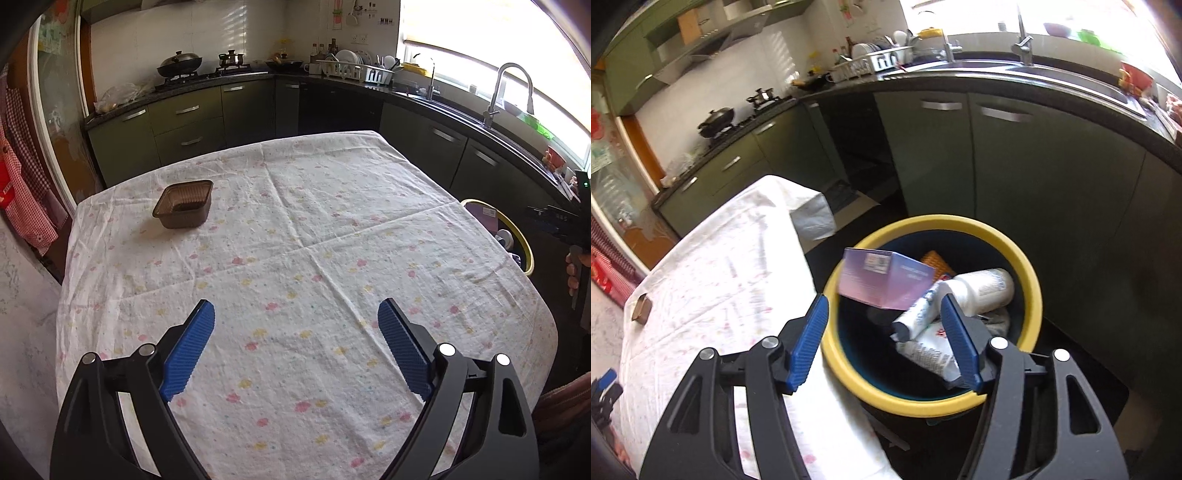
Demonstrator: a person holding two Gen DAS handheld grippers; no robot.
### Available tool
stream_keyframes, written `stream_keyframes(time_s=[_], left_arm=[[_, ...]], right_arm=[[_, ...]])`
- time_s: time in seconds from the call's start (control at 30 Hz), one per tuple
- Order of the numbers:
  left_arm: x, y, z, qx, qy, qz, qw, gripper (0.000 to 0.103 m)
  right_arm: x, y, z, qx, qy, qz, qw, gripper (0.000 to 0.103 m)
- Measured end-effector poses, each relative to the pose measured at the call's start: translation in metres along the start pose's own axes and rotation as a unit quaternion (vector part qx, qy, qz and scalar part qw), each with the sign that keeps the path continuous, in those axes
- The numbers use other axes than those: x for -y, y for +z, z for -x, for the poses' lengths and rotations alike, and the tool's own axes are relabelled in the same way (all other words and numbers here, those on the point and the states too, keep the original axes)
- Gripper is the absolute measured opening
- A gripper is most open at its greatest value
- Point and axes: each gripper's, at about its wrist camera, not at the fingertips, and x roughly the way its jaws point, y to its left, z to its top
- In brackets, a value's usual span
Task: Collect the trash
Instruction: 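Grasp the brown plastic tray with the left gripper and lift it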
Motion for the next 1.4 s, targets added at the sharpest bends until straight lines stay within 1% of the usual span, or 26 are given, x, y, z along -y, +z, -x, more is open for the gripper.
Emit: stream_keyframes(time_s=[0.1, 0.2, 0.3, 0.4, 0.5, 0.57, 0.6, 0.67, 0.73, 0.9, 0.97, 1.03, 1.17, 1.2, 1.4], left_arm=[[-0.018, 0.018, -0.012, -0.007, 0.014, 0.001, 0.9999, 0.091], [-0.039, 0.038, -0.03, -0.018, 0.015, 0.008, 0.9997, 0.091], [-0.059, 0.058, -0.048, -0.024, 0.024, 0.019, 0.9993, 0.091], [-0.083, 0.075, -0.068, -0.033, 0.034, 0.045, 0.9979, 0.091], [-0.105, 0.089, -0.091, -0.047, 0.035, 0.075, 0.9954, 0.091], [-0.114, 0.097, -0.105, -0.051, 0.037, 0.081, 0.9947, 0.091], [-0.118, 0.1, -0.112, -0.053, 0.046, 0.079, 0.9944, 0.091], [-0.122, 0.105, -0.124, -0.062, 0.055, 0.076, 0.9937, 0.091], [-0.124, 0.108, -0.134, -0.073, 0.049, 0.074, 0.9934, 0.091], [-0.124, 0.106, -0.154, -0.09, 0.049, 0.061, 0.9928, 0.091], [-0.124, 0.104, -0.16, -0.096, 0.052, 0.058, 0.9923, 0.087], [-0.124, 0.104, -0.163, -0.098, 0.049, 0.057, 0.9924, 0.08], [-0.122, 0.104, -0.167, -0.098, 0.055, 0.05, 0.9924, 0.074], [-0.122, 0.104, -0.167, -0.096, 0.057, 0.049, 0.9926, 0.07], [-0.118, 0.105, -0.166, -0.092, 0.054, 0.042, 0.9934, 0.068]], right_arm=[[-0.011, -0.002, 0.007, 0.001, 0.021, 0.014, 1.0, 0.061], [-0.026, -0.005, 0.012, 0.001, 0.036, 0.029, 0.999, 0.062], [-0.04, -0.008, 0.017, 0.001, 0.051, 0.042, 0.998, 0.063], [-0.055, -0.009, 0.019, 0.0, 0.065, 0.058, 0.996, 0.064], [-0.07, -0.011, 0.016, -0.005, 0.073, 0.074, 0.995, 0.065], [-0.075, -0.012, 0.012, -0.01, 0.076, 0.078, 0.994, 0.065], [-0.077, -0.013, 0.011, -0.013, 0.076, 0.079, 0.994, 0.065], [-0.081, -0.014, 0.007, -0.019, 0.074, 0.081, 0.994, 0.066], [-0.082, -0.015, 0.005, -0.023, 0.074, 0.082, 0.994, 0.066], [-0.084, -0.015, 0.001, -0.027, 0.073, 0.083, 0.994, 0.066], [-0.084, -0.015, -0.001, -0.029, 0.073, 0.085, 0.993, 0.066], [-0.084, -0.015, -0.002, -0.03, 0.073, 0.086, 0.993, 0.066], [-0.086, -0.015, -0.005, -0.033, 0.072, 0.087, 0.993, 0.066], [-0.086, -0.015, -0.005, -0.033, 0.072, 0.088, 0.993, 0.066], [-0.09, -0.017, -0.005, -0.035, 0.074, 0.092, 0.992, 0.066]])
